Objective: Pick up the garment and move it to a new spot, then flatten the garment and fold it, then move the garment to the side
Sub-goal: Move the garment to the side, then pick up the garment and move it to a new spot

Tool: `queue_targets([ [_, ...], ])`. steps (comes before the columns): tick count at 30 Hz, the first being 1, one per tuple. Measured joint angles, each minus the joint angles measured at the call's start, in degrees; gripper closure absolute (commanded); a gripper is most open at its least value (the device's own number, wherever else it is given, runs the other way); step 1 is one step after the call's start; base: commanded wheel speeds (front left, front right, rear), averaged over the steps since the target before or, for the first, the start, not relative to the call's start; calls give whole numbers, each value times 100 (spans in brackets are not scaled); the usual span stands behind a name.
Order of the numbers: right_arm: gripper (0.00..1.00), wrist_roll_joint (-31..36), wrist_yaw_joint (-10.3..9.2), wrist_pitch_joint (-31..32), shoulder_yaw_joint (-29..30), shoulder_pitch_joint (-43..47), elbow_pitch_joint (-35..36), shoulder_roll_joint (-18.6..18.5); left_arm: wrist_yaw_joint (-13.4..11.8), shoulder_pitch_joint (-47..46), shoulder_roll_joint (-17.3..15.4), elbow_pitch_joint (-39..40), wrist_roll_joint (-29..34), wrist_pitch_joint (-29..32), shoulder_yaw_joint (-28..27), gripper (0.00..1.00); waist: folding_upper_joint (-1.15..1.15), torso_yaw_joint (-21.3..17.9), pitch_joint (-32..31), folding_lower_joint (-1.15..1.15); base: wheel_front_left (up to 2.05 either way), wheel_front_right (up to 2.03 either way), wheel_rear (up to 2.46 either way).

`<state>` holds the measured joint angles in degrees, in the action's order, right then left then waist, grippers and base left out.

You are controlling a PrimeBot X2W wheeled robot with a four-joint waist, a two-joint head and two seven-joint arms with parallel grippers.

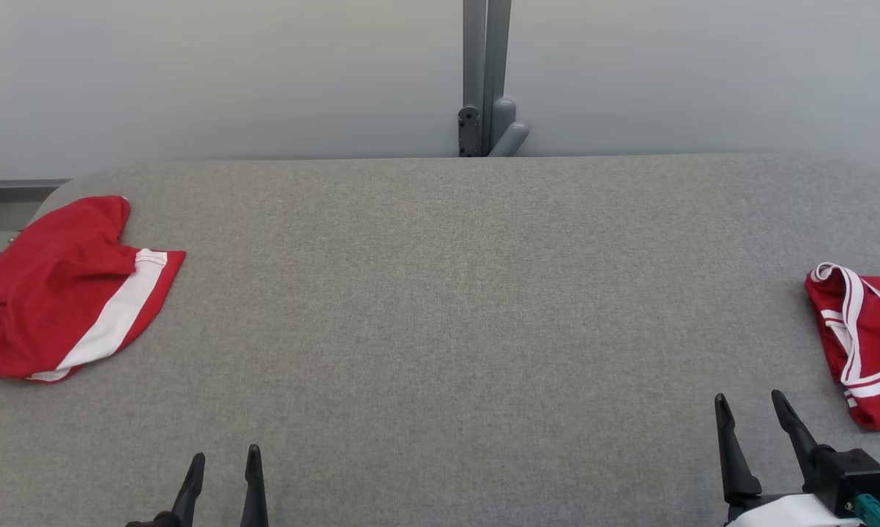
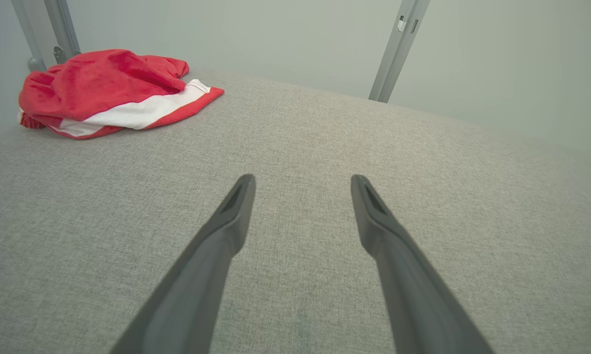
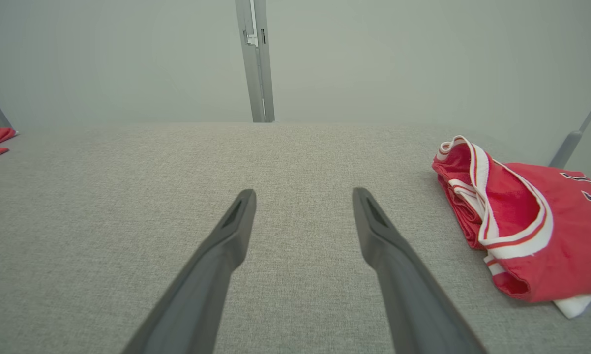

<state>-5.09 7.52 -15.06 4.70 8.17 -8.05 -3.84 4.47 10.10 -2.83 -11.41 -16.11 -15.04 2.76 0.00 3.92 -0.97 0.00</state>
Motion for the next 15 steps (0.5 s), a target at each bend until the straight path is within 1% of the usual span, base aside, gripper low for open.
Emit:
queue_targets([
  [15,0,19,0,0,-38,4,-76,89,-16,-1,0,-1,-57,0,49,0,0,19,-19,0,0,0,0],
])
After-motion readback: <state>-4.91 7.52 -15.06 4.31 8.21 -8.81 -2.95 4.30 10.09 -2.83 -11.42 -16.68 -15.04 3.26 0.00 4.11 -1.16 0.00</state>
